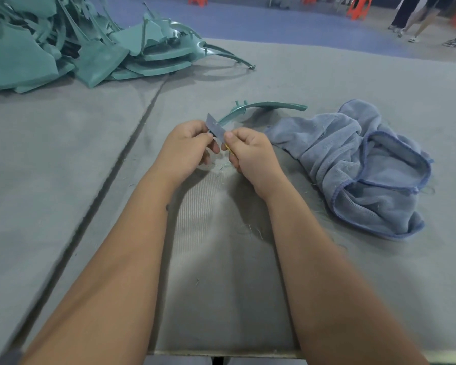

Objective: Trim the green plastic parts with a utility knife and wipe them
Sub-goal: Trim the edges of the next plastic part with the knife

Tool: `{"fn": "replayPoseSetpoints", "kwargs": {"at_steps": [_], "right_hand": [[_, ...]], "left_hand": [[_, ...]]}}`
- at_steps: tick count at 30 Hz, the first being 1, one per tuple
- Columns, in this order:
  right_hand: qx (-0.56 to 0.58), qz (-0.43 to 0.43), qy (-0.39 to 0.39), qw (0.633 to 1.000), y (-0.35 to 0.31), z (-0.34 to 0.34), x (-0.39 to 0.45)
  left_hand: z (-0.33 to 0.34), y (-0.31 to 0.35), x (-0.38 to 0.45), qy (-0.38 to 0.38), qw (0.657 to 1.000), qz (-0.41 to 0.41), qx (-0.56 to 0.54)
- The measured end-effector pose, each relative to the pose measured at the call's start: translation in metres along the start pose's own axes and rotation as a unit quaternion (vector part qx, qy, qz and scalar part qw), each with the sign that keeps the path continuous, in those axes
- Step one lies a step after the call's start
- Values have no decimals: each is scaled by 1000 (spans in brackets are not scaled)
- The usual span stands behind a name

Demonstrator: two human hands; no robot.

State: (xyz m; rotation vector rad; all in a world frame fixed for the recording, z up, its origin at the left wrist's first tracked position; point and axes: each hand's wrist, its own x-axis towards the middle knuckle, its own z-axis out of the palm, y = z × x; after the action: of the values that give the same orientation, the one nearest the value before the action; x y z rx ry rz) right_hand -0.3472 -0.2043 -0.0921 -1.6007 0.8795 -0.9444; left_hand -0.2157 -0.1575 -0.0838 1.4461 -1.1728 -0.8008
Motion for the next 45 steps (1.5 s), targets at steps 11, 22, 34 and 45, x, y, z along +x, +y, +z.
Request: {"fn": "replayPoseSetpoints", "kwargs": {"at_steps": [11,22,34,45], "right_hand": [[61,21,39,997,-3,-1,2],[82,19,50,995,-2,-4,3],[59,22,95,994,-2,-1,5],[60,37,135,988,-1,-3,8]], "left_hand": [[11,-2,3,38,998,44,13],[19,-5,7,104,993,48,35],[18,-6,9,116,991,34,51],[15,-4,8,109,994,15,23]]}}
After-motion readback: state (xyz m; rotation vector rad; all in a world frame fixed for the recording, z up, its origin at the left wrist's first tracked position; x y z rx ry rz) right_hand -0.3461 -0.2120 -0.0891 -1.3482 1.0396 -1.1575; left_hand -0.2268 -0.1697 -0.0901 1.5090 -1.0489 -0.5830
